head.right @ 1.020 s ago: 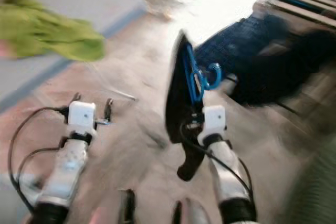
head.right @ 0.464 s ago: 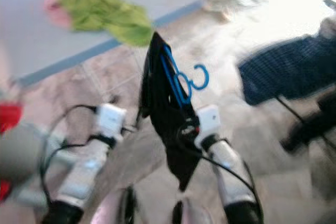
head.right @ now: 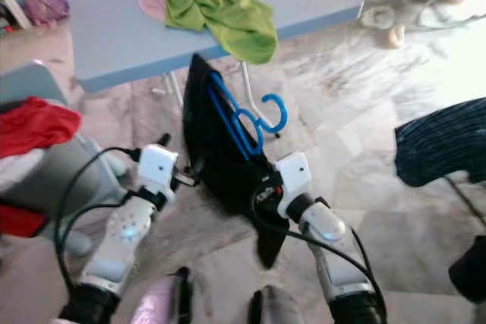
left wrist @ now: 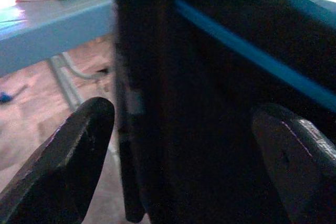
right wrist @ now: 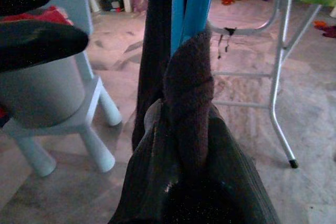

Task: Hang hanger

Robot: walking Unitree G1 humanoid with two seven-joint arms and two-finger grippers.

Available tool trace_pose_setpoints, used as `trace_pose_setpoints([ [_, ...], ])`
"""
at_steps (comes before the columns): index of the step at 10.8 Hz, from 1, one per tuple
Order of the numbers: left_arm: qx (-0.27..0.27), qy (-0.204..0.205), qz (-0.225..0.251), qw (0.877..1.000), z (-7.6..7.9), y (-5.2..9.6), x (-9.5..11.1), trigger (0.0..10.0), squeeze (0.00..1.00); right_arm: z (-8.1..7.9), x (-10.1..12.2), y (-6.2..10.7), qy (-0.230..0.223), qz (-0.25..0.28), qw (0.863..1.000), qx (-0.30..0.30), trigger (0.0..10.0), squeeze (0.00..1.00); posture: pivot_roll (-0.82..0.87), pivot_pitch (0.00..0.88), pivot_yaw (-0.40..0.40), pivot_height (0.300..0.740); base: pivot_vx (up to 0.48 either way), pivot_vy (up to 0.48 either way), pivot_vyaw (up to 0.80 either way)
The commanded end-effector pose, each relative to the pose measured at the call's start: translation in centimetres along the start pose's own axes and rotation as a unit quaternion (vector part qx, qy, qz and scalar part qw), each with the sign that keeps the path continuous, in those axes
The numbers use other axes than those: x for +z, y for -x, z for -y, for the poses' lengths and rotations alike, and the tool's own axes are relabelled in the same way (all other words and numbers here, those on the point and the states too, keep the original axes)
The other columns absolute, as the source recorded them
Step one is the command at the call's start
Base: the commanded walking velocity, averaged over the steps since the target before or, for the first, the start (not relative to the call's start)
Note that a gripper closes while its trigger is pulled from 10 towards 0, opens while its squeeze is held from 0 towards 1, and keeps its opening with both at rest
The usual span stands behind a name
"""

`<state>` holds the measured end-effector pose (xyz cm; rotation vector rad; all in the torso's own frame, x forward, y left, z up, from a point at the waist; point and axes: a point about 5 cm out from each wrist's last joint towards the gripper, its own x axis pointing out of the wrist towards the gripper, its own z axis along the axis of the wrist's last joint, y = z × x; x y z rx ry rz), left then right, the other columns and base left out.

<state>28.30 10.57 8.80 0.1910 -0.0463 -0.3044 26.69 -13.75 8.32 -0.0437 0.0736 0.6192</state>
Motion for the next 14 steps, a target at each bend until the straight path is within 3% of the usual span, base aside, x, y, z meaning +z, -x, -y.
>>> trace_pose_setpoints([
  [1,0.028,-0.009,-0.018,0.999,-1.1,0.1,-0.6,10.0,0.0,-0.5,1.7,-0.2,0.005,0.035,0.999,0.035,10.0,0.0,-0.03,0.174,-0.021,0.74,0.0,0.0,0.0],
  [3,0.032,-0.007,-0.029,0.999,-1.6,-0.1,-1.0,10.0,0.0,-1.7,2.3,1.4,-0.028,0.008,0.988,0.154,10.0,0.0,-0.03,0.172,-0.021,0.74,0.0,0.0,0.0],
  [5,0.034,-0.009,-0.027,0.999,-1.5,-0.4,-1.0,10.0,0.0,-2.2,2.1,3.2,-0.05,-0.019,0.977,0.208,10.0,0.0,-0.04,0.171,-0.018,0.74,0.0,0.0,0.0],
  [6,0.034,-0.007,-0.027,0.999,-1.4,-0.5,-1.0,10.0,0.0,-2.2,2.3,3.2,-0.05,-0.018,0.977,0.206,10.0,0.0,-0.04,0.17,-0.013,0.74,0.0,0.0,0.0],
  [7,0.031,0.006,-0.02,0.999,-1.2,-0.5,-0.9,10.0,0.69,-2.5,2.6,2.9,-0.048,-0.013,0.977,0.209,10.0,0.0,-0.04,0.168,-0.01,0.74,0.0,0.0,0.0],
  [8,0.009,0.028,-0.022,0.999,-0.8,-0.5,-0.9,10.0,1.0,-2.6,2.7,2.8,-0.051,-0.017,0.976,0.213,10.0,0.0,-0.04,0.167,-0.01,0.74,0.0,0.0,0.0],
  [10,0.025,-0.002,-0.03,0.999,-1.3,-0.4,-1.3,10.0,1.0,-3.4,2.8,3.2,-0.054,-0.03,0.966,0.253,10.0,0.0,-0.03,0.165,-0.012,0.74,0.0,0.0,0.0],
  [11,0.054,-0.017,-0.035,0.998,-2.5,-0.4,-1.4,10.0,0.0,-3.1,2.2,3.9,-0.043,-0.056,0.962,0.263,10.0,0.0,-0.03,0.165,-0.015,0.74,0.0,0.0,0.0],
  [12,0.086,-0.034,-0.058,0.994,-4.1,-0.2,-2.0,10.0,0.0,-2.4,1.7,4.7,-0.039,-0.077,0.96,0.267,10.0,0.0,-0.03,0.167,-0.015,0.74,0.0,0.0,0.0],
  [13,0.095,-0.013,-0.05,0.994,-4.9,0.0,-2.1,0.0,0.0,-1.7,1.8,4.9,-0.031,-0.08,0.963,0.255,10.0,0.0,-0.03,0.166,-0.015,0.74,0.0,0.0,0.0],
  [14,0.088,-0.019,-0.05,0.995,-5.2,0.0,-2.1,0.0,0.0,-0.9,1.9,5.1,-0.024,-0.085,0.966,0.243,10.0,0.0,-0.03,0.165,-0.014,0.74,0.0,0.0,0.0],
])
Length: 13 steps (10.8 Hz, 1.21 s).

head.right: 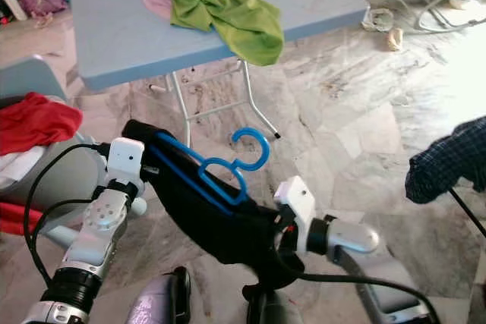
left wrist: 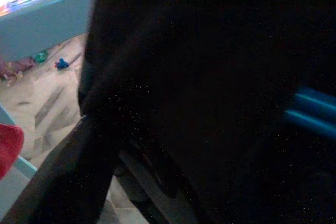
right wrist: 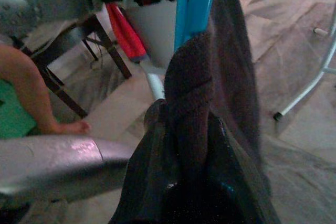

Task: Hang hanger

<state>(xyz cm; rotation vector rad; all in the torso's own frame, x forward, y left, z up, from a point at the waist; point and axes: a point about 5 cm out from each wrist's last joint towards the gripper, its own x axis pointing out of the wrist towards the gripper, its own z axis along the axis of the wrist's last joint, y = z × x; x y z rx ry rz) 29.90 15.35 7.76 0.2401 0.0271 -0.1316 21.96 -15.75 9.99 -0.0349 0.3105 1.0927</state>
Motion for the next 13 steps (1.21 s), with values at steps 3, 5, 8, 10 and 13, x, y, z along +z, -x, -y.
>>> trace_pose_setpoints([
  [3,0.038,-0.019,-0.009,0.999,-1.6,0.2,-0.5,0.0,0.0,1.3,-0.2,1.3,0.01,-0.002,0.999,-0.031,10.0,0.0,-0.03,0.164,-0.013,0.74,0.0,0.0,0.0],
  [5,0.048,-0.015,-0.01,0.999,-2.4,1.0,-0.9,0.0,0.0,2.3,-2.1,1.9,-0.013,-0.023,0.997,-0.074,10.0,0.0,-0.02,0.171,-0.013,0.74,0.0,0.0,0.0],
  [8,0.053,-0.012,0.001,0.999,-2.8,1.3,-0.2,0.0,0.0,2.6,-3.4,2.1,0.016,-0.064,0.994,-0.086,10.0,0.0,-0.01,0.186,-0.01,0.74,0.0,0.0,0.0],
  [10,0.056,-0.013,-0.002,0.998,-2.6,1.5,-0.3,0.0,0.0,2.8,-4.0,2.1,0.019,-0.069,0.993,-0.093,10.0,0.0,-0.01,0.187,-0.008,0.74,0.0,0.0,0.0],
  [13,0.072,-0.018,-0.004,0.997,-3.5,1.6,-0.3,0.0,0.0,2.2,-5.4,3.3,0.025,-0.107,0.991,-0.072,10.0,0.0,-0.01,0.191,-0.009,0.74,0.0,0.0,0.0],
])
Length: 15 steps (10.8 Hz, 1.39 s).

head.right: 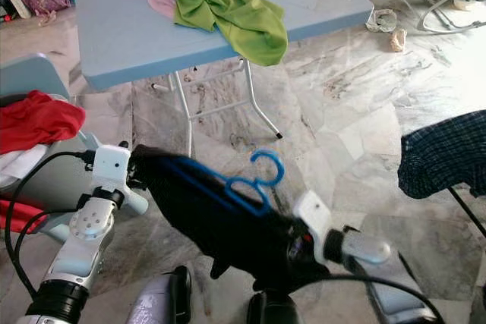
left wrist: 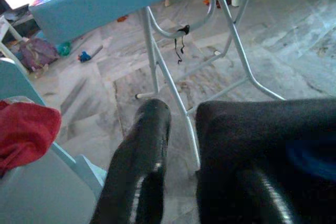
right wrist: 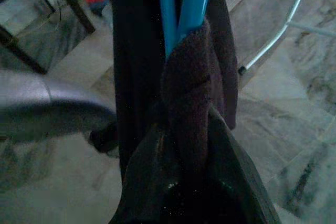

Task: Hang hanger

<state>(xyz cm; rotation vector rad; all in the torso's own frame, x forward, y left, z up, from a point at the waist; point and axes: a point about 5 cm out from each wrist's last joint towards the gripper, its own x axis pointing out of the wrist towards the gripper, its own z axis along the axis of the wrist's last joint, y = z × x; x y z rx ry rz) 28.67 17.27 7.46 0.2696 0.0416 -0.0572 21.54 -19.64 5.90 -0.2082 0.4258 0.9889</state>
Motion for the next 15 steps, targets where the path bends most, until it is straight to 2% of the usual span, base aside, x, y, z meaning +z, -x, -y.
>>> trace_pose_setpoints([
  [1,0.042,-0.005,0.009,0.999,-2.2,-0.1,0.5,0.0,0.0,0.2,-1.2,1.2,-0.005,-0.032,0.999,-0.003,10.0,0.0,-0.02,0.191,-0.01,0.74,0.0,0.0,0.0],
  [2,0.056,0.003,0.003,0.998,-3.0,-0.2,0.3,0.0,0.0,-0.3,-1.2,2.8,-0.009,-0.039,0.998,0.039,10.0,0.0,-0.02,0.192,-0.012,0.74,0.0,0.0,0.0],
  [3,0.06,0.005,-0.001,0.998,-3.2,-0.2,0.2,0.0,0.0,-0.4,-0.8,3.8,-0.009,-0.032,0.998,0.055,10.0,0.0,-0.02,0.192,-0.013,0.74,0.0,0.0,0.0],
  [4,0.064,0.007,-0.009,0.998,-3.3,-0.1,-0.1,0.0,0.0,-0.5,0.5,5.0,-0.006,-0.001,0.997,0.078,10.0,0.0,-0.03,0.194,-0.016,0.74,0.0,0.0,0.0],
  [5,0.062,0.007,-0.017,0.998,-3.3,0.0,-0.5,0.0,0.0,-0.6,3.0,6.1,-0.015,0.052,0.993,0.103,10.0,0.0,-0.03,0.196,-0.017,0.74,0.0,0.0,0.0],
  [7,0.062,0.023,-0.033,0.997,-3.0,0.3,-1.1,0.0,0.0,0.7,5.6,6.8,-0.005,0.104,0.991,0.084,10.0,0.0,-0.04,0.199,-0.018,0.74,0.0,0.0,0.0],
  [8,0.049,0.031,-0.032,0.998,-2.2,0.2,-1.0,0.0,0.0,1.7,7.1,5.9,-0.01,0.157,0.987,0.042,10.0,0.0,-0.03,0.198,-0.02,0.74,0.0,0.0,0.0],
  [9,0.022,0.044,-0.032,0.998,-0.9,0.1,-0.8,0.0,0.0,2.9,8.5,4.3,-0.004,0.199,0.979,-0.031,10.0,0.0,-0.03,0.198,-0.02,0.74,0.0,0.0,0.0],
  [10,-0.036,0.062,-0.041,0.997,1.3,0.3,-1.0,0.0,0.0,3.7,9.8,2.7,0.004,0.237,0.967,-0.094,10.0,0.0,-0.02,0.195,-0.02,0.74,0.0,0.0,0.0],
  [11,-0.135,0.057,-0.038,0.988,4.3,1.0,-0.8,0.0,0.0,3.5,10.4,1.2,0.025,0.242,0.963,-0.116,10.0,0.0,-0.02,0.196,-0.019,0.74,0.0,0.0,0.0],
  [12,-0.222,0.049,-0.025,0.974,6.3,2.1,-0.5,0.0,0.0,3.1,9.8,0.5,0.075,0.204,0.97,-0.111,10.0,0.0,-0.02,0.197,-0.019,0.74,0.0,0.0,0.0],
  [13,-0.281,0.024,-0.024,0.959,7.5,3.0,-0.7,0.0,1.0,3.3,8.6,-0.2,0.12,0.144,0.976,-0.108,10.0,0.0,-0.02,0.197,-0.02,0.74,0.0,0.0,0.0],
  [14,-0.323,-0.015,-0.035,0.946,8.3,3.8,-1.3,6.9,1.0,3.7,8.2,-0.3,0.139,0.12,0.976,-0.117,10.0,0.0,-0.02,0.196,-0.024,0.74,0.0,0.0,0.0],
  [15,-0.356,-0.049,-0.037,0.933,8.6,4.3,-1.7,10.0,1.0,4.5,8.0,-0.2,0.16,0.098,0.973,-0.132,10.0,0.0,-0.02,0.197,-0.026,0.74,0.0,0.0,0.0],
])
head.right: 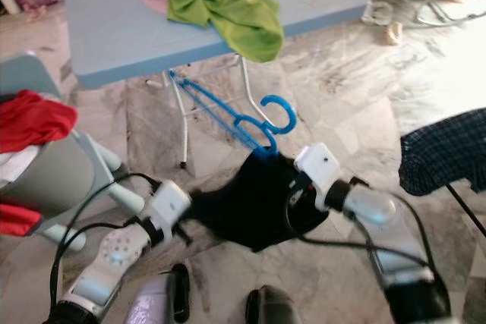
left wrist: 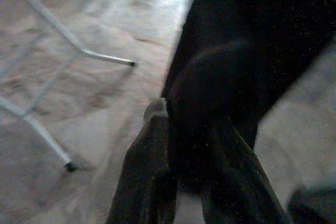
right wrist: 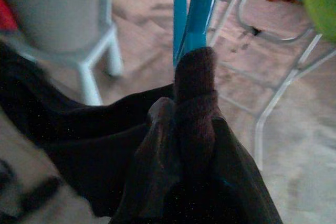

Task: Hang hanger

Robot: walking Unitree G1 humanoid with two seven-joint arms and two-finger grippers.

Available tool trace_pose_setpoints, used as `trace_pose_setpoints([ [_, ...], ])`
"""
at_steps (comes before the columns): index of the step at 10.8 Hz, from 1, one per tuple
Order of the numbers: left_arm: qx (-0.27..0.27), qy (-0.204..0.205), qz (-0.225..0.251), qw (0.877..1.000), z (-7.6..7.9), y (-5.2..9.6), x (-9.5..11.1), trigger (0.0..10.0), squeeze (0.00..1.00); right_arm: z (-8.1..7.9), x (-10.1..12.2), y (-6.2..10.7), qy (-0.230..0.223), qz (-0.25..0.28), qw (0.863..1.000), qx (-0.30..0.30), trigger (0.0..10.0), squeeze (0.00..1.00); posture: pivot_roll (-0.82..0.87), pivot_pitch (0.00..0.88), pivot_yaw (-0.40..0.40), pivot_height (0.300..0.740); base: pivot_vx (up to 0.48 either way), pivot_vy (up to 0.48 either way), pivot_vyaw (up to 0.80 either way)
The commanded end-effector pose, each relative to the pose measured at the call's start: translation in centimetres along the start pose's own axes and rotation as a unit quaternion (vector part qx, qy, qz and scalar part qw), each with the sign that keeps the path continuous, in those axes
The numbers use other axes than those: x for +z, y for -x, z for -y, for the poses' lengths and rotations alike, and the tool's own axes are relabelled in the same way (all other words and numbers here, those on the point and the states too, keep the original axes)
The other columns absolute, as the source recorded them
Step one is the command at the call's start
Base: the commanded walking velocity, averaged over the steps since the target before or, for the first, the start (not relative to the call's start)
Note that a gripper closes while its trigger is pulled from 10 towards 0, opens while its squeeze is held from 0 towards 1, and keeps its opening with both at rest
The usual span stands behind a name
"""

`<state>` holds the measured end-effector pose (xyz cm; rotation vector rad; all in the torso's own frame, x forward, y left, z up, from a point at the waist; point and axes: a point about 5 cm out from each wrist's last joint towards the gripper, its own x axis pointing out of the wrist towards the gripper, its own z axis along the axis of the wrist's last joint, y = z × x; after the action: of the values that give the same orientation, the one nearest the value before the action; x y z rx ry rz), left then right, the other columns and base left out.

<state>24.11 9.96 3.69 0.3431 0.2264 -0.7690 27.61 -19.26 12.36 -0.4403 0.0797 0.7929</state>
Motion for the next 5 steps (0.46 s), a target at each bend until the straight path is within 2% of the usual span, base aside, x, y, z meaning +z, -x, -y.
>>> trace_pose_setpoints([
  [1,-0.026,-0.015,-0.017,0.999,0.3,0.3,-0.4,10.0,1.0,0.3,0.2,-0.1,0.034,0.0,0.999,0.0,10.0,0.0,-0.02,0.198,-0.025,0.74,0.0,0.0,0.0],
  [2,-0.047,-0.053,-0.022,0.997,-0.3,0.7,-0.6,10.0,1.0,0.4,-0.1,-0.5,0.072,-0.014,0.997,0.02,10.0,0.0,-0.01,0.198,-0.025,0.74,0.0,0.0,0.0],
  [3,-0.05,-0.052,-0.012,0.997,-0.7,0.9,-0.3,10.0,1.0,0.4,-0.1,-0.9,0.095,-0.019,0.995,0.038,10.0,0.0,-0.01,0.198,-0.026,0.74,0.0,0.0,0.0],
  [4,-0.038,-0.054,0.022,0.998,-1.5,1.0,0.9,10.0,1.0,0.3,-0.6,-1.4,0.109,-0.037,0.991,0.065,10.0,0.0,0.0,0.196,-0.037,0.74,0.0,0.0,0.0],
  [5,-0.044,-0.044,0.056,0.997,-1.7,1.1,2.2,10.0,1.0,-0.1,-1.4,-1.5,0.113,-0.054,0.989,0.084,10.0,0.0,0.01,0.199,-0.043,0.74,0.0,0.0,0.0],
])
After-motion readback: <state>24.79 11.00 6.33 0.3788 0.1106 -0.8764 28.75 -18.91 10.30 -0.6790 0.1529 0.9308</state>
